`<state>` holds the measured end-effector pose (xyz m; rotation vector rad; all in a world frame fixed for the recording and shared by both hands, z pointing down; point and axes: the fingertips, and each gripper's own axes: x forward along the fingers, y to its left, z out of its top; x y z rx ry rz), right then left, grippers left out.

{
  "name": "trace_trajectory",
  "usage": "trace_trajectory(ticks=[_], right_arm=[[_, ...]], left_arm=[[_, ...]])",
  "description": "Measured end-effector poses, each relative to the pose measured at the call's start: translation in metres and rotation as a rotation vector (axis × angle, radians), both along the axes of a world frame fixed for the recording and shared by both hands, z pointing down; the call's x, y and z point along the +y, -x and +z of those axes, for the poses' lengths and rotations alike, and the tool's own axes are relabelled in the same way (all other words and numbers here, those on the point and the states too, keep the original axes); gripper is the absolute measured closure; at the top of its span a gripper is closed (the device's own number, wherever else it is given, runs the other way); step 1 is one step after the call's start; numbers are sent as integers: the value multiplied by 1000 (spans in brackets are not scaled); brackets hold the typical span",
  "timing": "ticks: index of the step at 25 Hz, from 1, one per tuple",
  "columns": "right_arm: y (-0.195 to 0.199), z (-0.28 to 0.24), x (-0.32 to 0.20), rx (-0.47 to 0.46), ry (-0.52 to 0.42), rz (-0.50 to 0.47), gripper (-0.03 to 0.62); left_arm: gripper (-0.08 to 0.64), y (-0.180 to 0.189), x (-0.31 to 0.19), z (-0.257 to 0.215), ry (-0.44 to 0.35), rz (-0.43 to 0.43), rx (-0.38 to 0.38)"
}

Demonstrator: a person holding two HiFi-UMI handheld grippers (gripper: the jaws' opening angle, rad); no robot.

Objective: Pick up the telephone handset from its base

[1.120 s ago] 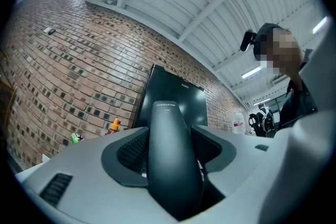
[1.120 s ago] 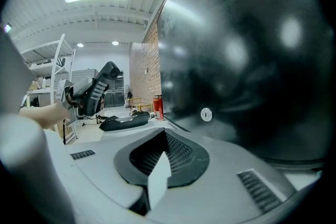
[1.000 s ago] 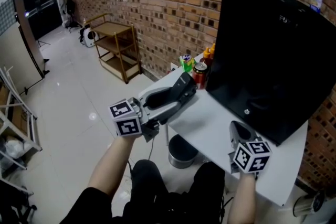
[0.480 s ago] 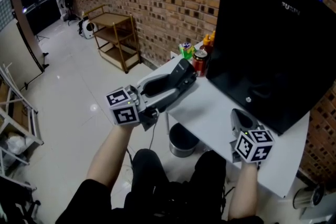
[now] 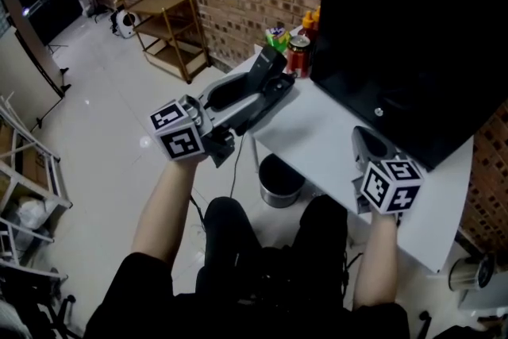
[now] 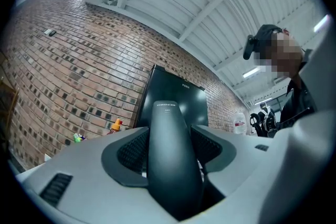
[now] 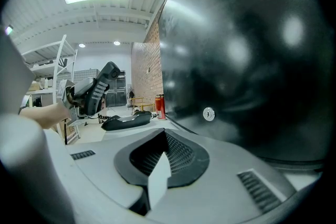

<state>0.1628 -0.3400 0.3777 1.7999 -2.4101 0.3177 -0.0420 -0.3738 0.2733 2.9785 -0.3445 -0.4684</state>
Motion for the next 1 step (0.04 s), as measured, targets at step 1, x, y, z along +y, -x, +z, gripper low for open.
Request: trace_trajectory(ticks=[1], right_arm=[[0,-2,1,1,-2,1,586]], left_arm=[[301,0,1,-1,-1,0,3]])
